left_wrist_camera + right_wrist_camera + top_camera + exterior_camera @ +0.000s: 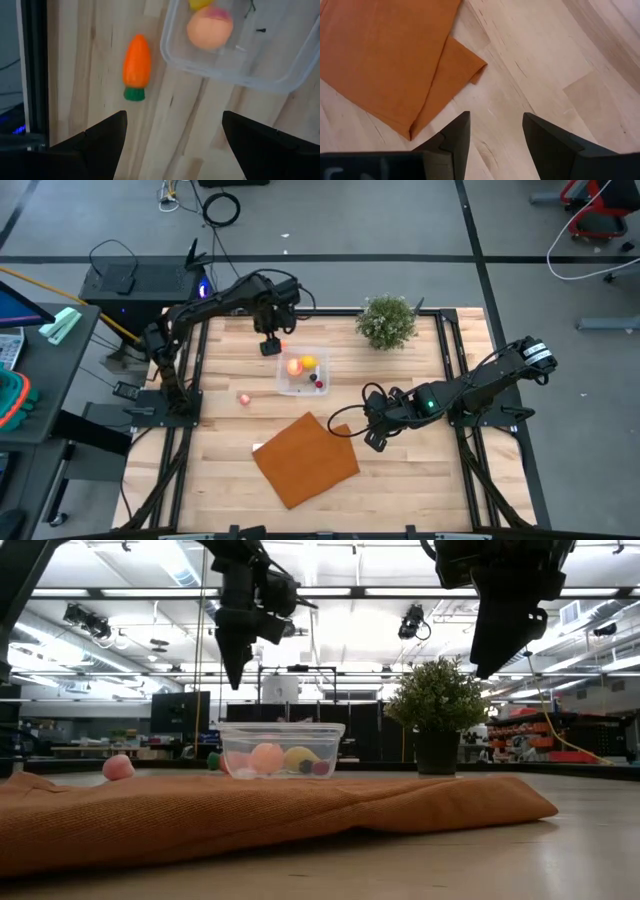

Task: Pick and placing Produce into tupperware
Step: Put the orange carrot into the transparent bin

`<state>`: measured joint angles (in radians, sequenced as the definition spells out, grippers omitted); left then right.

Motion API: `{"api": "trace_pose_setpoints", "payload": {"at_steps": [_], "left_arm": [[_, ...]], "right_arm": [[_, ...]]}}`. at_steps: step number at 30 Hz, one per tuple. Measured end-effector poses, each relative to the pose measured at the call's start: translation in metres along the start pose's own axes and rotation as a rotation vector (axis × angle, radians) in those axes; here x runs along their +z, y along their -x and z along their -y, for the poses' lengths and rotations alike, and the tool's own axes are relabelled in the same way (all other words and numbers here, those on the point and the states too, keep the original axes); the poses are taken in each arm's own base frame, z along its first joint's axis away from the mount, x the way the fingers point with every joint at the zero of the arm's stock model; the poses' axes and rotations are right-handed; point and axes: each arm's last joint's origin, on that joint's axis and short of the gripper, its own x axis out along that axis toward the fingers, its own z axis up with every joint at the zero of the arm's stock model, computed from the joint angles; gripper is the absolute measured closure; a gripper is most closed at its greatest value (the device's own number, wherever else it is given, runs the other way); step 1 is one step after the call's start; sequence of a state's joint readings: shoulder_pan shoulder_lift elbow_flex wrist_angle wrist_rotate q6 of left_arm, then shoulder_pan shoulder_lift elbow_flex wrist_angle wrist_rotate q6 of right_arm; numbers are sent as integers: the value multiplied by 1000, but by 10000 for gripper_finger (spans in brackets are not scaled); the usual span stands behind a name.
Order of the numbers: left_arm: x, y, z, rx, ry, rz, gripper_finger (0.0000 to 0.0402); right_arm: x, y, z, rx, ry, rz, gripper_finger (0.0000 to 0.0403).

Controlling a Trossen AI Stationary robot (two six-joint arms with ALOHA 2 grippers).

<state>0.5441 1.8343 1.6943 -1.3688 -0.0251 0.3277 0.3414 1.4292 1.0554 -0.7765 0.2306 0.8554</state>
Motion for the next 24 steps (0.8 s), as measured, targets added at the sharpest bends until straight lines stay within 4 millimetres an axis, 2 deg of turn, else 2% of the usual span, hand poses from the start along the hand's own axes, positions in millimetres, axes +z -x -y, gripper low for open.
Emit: {"api": "trace_pose_setpoints", "payload": {"at_steps": [9,15,18,24], "left_arm": [[2,0,-19,31,-24,75,65],[-4,-5,-46,42,-12,90,65],[-6,-8,-55,41,-69,103,65],[-8,-32,-74,37,-119,118,65]], "right_arm": [[0,0,0,-1,1,0,251],[0,0,0,-1,-1,0,251],[2,-1,2,-5,-17,1,251],[7,-2,7,-17,-97,6,251]]}}
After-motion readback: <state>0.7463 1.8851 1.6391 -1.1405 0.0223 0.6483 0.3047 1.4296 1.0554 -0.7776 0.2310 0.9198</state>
